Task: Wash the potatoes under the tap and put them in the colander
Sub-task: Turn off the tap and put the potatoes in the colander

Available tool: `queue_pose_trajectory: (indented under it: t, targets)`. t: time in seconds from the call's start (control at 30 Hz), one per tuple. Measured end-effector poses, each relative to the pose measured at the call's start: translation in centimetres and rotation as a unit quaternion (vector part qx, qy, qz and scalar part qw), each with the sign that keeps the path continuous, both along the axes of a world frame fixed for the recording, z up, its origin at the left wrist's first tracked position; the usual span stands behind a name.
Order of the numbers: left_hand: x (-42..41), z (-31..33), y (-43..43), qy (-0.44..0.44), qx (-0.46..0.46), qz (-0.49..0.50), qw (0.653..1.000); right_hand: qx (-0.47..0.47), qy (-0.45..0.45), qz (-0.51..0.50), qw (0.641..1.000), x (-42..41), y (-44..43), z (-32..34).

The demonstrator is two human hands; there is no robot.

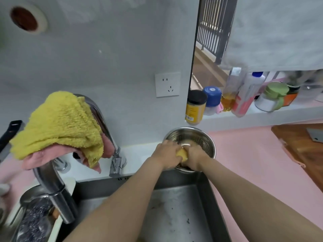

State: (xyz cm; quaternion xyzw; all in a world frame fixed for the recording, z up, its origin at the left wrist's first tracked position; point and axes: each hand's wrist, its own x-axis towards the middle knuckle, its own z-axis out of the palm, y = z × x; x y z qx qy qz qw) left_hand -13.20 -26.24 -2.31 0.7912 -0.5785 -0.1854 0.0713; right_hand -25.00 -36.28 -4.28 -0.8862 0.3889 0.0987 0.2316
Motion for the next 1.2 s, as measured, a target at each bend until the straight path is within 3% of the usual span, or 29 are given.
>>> queue_pose_trajectory:
  t: [0.13,0.3,0.37,0.53,0.7,0.9,1.07,1.2]
  targets:
    - [-0.8,1.0,2.1,0.066,-0.070,0.075,0.993,-0.041,-0.017,0.023,0.999,-0.3,1.3,2.4]
    - [-1.8,1.6,6.7,0.137,-0.167,0.185,0.959,-0.085,-0.172,0.040,0.981,-0.5,6.5,5.5]
    - [-1.7,0.7,9.4,0.174,-0.171,0.210,0.947,-0.064,-0.182,0.057,0.980,-0.3,9.8,5.3]
    - [-0.2,-3.9,17.5,0.204,-0.032,0.217,0.954,0.060,-0.058,0.056,0.995,0.1,17.8,0.7]
    - [1.9,-8.7,25.3,0.189,0.138,0.184,0.955,0.151,0.107,0.069,0.980,1.5,25.0,-4.5]
    - [3.0,-15.3,30.7,0.185,0.308,0.179,0.916,0.202,0.215,0.100,0.950,2.4,30.1,-9.8]
    - [2.4,-19.4,31.0,0.173,0.369,0.157,0.900,0.189,0.254,0.066,0.946,3.2,31.4,-16.4]
    - [1.9,-20.9,30.4,0.144,0.388,0.162,0.896,0.177,0.224,0.059,0.957,3.4,31.0,-18.9]
